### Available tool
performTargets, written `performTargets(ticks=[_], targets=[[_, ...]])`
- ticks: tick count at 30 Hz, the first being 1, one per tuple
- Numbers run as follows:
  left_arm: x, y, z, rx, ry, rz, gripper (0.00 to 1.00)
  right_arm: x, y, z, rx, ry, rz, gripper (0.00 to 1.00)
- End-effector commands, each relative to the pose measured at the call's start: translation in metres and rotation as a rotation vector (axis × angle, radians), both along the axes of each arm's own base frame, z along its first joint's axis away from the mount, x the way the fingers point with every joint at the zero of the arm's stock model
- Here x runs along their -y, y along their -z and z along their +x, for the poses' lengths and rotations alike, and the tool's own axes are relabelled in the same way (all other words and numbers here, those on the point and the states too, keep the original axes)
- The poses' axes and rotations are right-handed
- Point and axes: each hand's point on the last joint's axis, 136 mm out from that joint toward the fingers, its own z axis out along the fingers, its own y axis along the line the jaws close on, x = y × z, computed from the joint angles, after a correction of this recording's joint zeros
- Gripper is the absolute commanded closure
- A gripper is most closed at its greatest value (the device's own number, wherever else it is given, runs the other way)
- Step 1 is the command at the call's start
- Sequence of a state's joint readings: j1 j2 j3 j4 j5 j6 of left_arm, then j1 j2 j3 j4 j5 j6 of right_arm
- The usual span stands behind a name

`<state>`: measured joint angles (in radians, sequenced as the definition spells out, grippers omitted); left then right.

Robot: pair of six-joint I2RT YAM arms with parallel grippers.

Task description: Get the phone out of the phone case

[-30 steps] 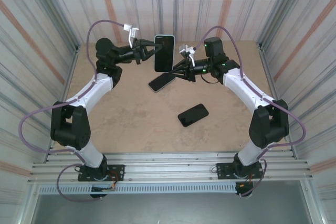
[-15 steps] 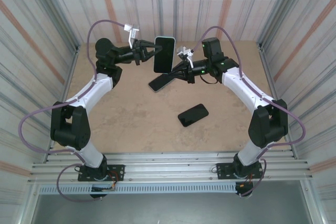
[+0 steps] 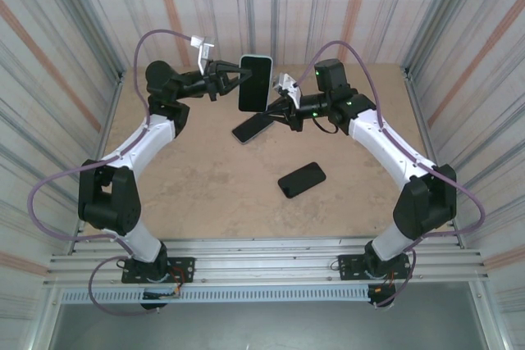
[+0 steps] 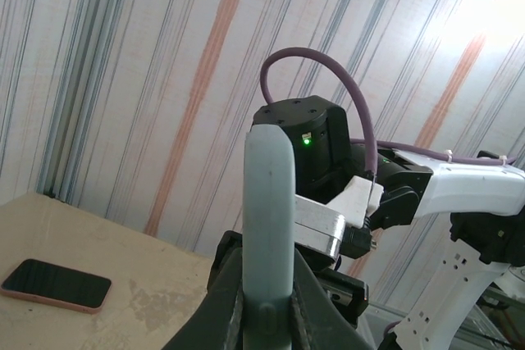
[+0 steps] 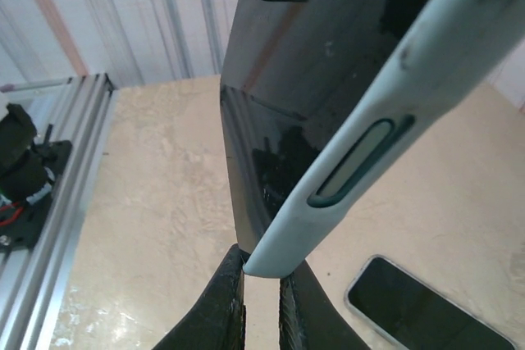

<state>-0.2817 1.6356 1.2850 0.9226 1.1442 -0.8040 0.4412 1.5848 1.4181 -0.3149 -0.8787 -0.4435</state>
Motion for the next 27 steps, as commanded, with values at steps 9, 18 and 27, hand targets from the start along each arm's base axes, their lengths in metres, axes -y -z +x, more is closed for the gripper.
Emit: performTargets(ticks=[9,18,27], targets=[[0.004,-0.02,-0.02,-0.03,0.077,-0.006,1.0,0.008,-0.02,0.021,0.169,0.111,0.005,0.99],[-0.001,-0.025,-0.005,-0.029,-0.027,-0.038,1.0,0.02,-0.028,0.004,0.059,0.082,0.112,0.81],[0.001,-0.031,-0.009,0.03,-0.012,-0.016,1.0,0.007,-0.006,-0.027,-0.031,-0.037,0.066,0.61]])
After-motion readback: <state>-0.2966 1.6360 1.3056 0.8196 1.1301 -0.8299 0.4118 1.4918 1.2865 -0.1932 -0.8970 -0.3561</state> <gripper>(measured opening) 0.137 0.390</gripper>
